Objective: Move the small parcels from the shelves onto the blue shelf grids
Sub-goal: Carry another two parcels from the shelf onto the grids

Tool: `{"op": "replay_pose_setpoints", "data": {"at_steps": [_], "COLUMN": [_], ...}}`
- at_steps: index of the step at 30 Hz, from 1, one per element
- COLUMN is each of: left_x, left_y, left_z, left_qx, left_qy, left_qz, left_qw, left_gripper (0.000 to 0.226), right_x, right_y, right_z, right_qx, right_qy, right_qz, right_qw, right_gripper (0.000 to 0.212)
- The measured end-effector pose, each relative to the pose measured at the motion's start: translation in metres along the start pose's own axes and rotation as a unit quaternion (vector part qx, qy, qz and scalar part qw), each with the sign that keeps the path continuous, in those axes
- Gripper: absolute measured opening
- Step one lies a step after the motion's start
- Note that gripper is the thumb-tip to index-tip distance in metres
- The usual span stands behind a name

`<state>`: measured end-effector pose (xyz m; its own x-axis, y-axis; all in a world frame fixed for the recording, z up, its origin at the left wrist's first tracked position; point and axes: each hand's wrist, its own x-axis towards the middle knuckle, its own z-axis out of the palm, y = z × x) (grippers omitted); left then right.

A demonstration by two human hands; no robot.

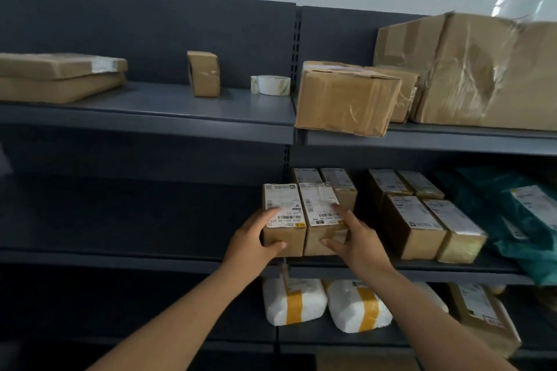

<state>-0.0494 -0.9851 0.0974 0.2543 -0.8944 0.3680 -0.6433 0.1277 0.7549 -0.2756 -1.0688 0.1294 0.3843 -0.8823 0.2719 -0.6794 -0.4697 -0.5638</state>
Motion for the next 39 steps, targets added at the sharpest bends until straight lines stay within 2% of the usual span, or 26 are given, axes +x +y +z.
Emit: {"op": "replay_pose_setpoints", "data": {"at_steps": [3, 8, 16, 27, 30, 35, 39], "left_x": [-0.022, -0.074, -0.196, -0.366, -0.392, -0.430, -0.443], "left_y": [-0.011, -0.034, -0.068, -0.089, -0.091, -0.108, -0.130], "left_z": [-0.040, -0.121, -0.265, -0.413, -0.434, -0.464, -0.475], "left_qx": [0.026, 0.046, 0.109, 0.146, 0.156, 0.185, 0.214], "left_qy": [0.044, 0.122, 0.244, 0.398, 0.421, 0.484, 0.489], "left_qz": [0.007, -0.031, -0.138, -0.256, -0.276, -0.331, -0.377], "left_qw": [0.999, 0.991, 0.954, 0.868, 0.850, 0.789, 0.757], "left_gripper": [0.072, 0.072, 0.069, 0.068, 0.066, 0.066, 0.068], "right_x": [0.000, -0.007, -0.049, -0.134, -0.145, -0.151, -0.140], "right_y": [-0.036, -0.115, -0.273, -0.459, -0.491, -0.543, -0.568], "right_z": [0.018, 0.066, 0.160, 0.275, 0.301, 0.349, 0.389], "right_qx": [0.017, 0.068, 0.129, 0.205, 0.216, 0.224, 0.226], "right_qy": [-0.016, -0.054, -0.135, -0.276, -0.306, -0.368, -0.401], "right_qz": [-0.038, -0.090, -0.205, -0.350, -0.368, -0.413, -0.434], "right_qw": [0.999, 0.992, 0.961, 0.871, 0.851, 0.803, 0.774], "right_gripper": [0.078, 0.078, 0.082, 0.079, 0.080, 0.079, 0.078]}}
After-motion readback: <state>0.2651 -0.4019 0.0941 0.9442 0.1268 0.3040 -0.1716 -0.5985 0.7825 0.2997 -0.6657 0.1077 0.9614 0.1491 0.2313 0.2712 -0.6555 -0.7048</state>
